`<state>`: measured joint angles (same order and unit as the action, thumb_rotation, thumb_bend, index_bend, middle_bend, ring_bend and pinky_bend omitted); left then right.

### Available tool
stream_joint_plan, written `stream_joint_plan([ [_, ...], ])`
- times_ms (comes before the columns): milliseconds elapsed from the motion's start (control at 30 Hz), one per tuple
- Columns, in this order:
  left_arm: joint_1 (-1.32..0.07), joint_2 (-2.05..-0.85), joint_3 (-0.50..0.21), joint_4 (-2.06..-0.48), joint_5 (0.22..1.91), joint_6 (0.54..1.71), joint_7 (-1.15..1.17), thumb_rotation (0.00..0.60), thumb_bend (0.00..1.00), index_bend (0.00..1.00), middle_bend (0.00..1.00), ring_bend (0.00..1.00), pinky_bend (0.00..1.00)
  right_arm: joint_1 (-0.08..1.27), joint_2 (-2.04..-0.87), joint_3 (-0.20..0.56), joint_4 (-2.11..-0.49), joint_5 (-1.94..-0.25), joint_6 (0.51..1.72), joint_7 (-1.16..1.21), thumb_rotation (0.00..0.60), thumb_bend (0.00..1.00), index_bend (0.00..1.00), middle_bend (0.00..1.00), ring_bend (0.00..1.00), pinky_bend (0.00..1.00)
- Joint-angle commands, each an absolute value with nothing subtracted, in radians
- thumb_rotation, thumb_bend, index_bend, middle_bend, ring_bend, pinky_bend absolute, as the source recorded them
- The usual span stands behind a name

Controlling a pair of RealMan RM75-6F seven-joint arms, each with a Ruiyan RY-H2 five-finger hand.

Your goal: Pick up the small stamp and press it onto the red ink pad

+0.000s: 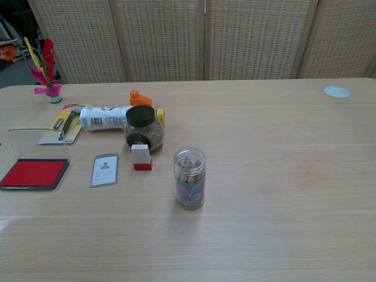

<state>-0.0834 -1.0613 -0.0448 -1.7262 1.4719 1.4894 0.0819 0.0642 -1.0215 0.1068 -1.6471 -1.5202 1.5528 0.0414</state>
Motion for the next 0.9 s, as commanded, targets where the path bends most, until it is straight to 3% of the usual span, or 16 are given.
stream_joint_plan([
  [33, -0.083, -1.061, -0.045, -1.728, 1.472, 1.489, 0.081, 0.600, 0.15, 0.00, 0.00, 0.00, 0.00, 0.065, -1.020, 0.106, -1.647, -1.521, 1.551, 0.046, 0.600, 0.00, 0.01, 0.00, 0.00, 0.00],
  [400, -0.086, -1.059, -0.043, -1.724, 1.476, 1.482, 0.081, 0.600, 0.16, 0.00, 0.00, 0.00, 0.00, 0.065, -1.020, 0.106, -1.647, -1.525, 1.554, 0.064, 0.600, 0.00, 0.01, 0.00, 0.00, 0.00],
  [433, -0.088, -1.059, -0.042, -1.723, 1.475, 1.479, 0.082, 0.600, 0.16, 0.00, 0.01, 0.07, 0.01, 0.065, -1.021, 0.106, -1.647, -1.525, 1.554, 0.065, 0.600, 0.00, 0.01, 0.00, 0.00, 0.00],
  [500, -0.095, -1.063, -0.043, -1.717, 1.479, 1.468, 0.072, 0.600, 0.16, 0.00, 0.22, 0.37, 0.21, 0.066, -1.021, 0.106, -1.648, -1.523, 1.552, 0.066, 0.600, 0.00, 0.01, 0.00, 0.00, 0.00],
  [567, -0.107, -1.076, -0.043, -1.703, 1.484, 1.450, 0.046, 0.600, 0.16, 0.00, 0.62, 0.77, 0.67, 0.066, -1.020, 0.107, -1.650, -1.522, 1.551, 0.068, 0.600, 0.00, 0.01, 0.00, 0.00, 0.00],
  [633, -0.117, -1.093, -0.044, -1.686, 1.489, 1.436, 0.023, 0.600, 0.16, 0.00, 0.80, 0.91, 0.89, 0.065, -1.019, 0.107, -1.651, -1.522, 1.553, 0.072, 0.600, 0.00, 0.01, 0.00, 0.00, 0.00],
  [733, -0.141, -1.147, -0.052, -1.639, 1.508, 1.425, 0.007, 0.600, 0.17, 0.00, 0.92, 0.99, 0.96, 0.064, -1.018, 0.107, -1.650, -1.523, 1.555, 0.082, 0.600, 0.00, 0.01, 0.00, 0.00, 0.00],
  [900, -0.221, -1.170, -0.068, -1.656, 1.493, 1.301, -0.050, 0.600, 0.23, 0.00, 0.97, 1.00, 0.98, 0.071, -1.009, 0.112, -1.645, -1.508, 1.537, 0.114, 0.600, 0.00, 0.01, 0.00, 0.00, 0.00],
])
